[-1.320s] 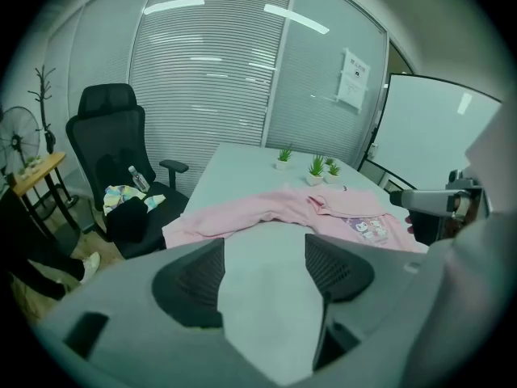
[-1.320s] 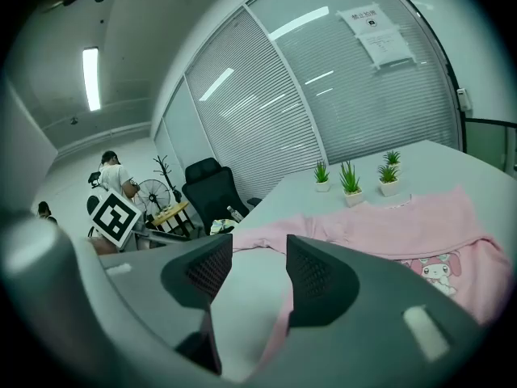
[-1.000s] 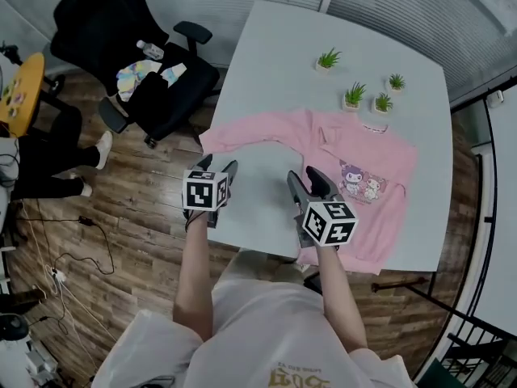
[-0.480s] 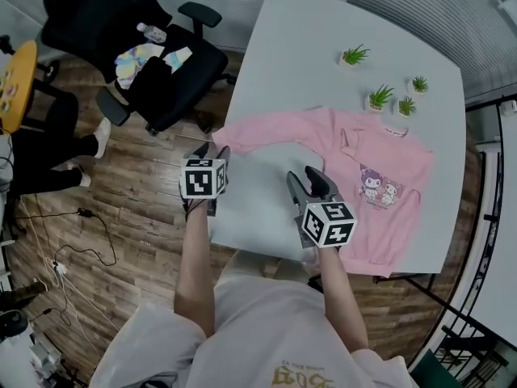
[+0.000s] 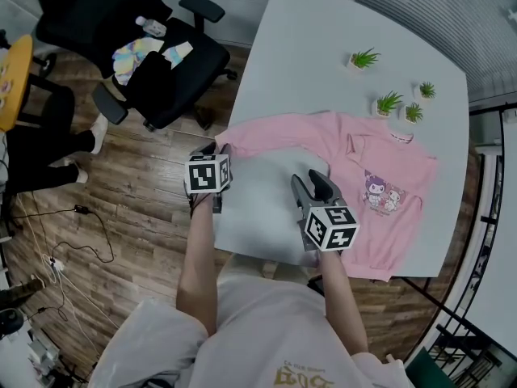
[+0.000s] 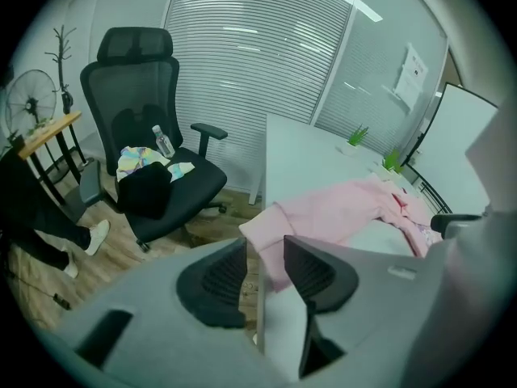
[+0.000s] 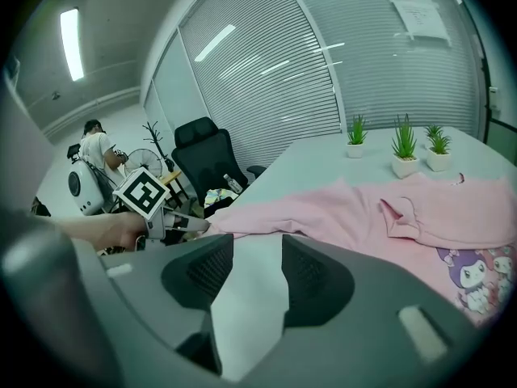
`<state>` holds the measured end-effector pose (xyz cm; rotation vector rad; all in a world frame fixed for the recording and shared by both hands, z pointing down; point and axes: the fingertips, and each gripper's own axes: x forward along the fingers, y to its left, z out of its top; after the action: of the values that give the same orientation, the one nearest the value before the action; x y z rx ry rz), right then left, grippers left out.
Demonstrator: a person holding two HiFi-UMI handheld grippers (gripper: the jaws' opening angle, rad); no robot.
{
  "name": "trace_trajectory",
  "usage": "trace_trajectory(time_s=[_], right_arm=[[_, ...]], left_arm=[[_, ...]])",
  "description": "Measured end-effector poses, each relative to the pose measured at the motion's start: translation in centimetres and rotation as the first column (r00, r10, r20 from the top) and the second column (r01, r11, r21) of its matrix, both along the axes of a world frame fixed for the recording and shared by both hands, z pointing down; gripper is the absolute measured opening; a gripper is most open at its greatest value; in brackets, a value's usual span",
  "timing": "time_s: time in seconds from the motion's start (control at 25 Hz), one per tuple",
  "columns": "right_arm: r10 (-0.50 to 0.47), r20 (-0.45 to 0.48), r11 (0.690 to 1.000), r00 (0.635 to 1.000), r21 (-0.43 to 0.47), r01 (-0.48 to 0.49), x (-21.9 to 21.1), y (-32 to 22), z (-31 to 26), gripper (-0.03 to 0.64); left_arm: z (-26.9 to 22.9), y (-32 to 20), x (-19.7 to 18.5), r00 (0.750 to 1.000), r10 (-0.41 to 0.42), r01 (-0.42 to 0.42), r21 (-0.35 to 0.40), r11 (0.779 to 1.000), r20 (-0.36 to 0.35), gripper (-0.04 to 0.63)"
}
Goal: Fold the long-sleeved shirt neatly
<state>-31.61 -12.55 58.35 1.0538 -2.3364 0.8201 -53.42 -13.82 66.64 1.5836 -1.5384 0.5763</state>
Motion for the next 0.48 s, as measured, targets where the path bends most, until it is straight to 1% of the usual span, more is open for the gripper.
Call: trace_trajectory(time_s=[0.08, 0.28, 0.48], right_arm=[[-0.004, -0.002, 1.000, 1.000, -0.004, 0.004, -0.23, 0.02, 0.19, 0.198], [-0.013, -0.010, 1.000, 1.000, -0.007, 0.013, -0.38, 0.17, 0.48, 0.196], [-0.013, -0.018, 1.000, 1.000, -0.005, 0.013, -0.24, 0.24, 0.38, 0.192]], left_arm=[[0.25, -0.01, 0.16, 1.000, 0.007, -0.007, -0.001, 1.000, -0.003, 0.143], [0.57, -0.23, 0.43, 0.999, -0.012, 0.012, 0.003, 1.000, -0.031, 0.123], [0.32, -0.20, 0.36, 1.000, -0.005, 0.005, 0.003, 1.000, -0.013, 0.093]])
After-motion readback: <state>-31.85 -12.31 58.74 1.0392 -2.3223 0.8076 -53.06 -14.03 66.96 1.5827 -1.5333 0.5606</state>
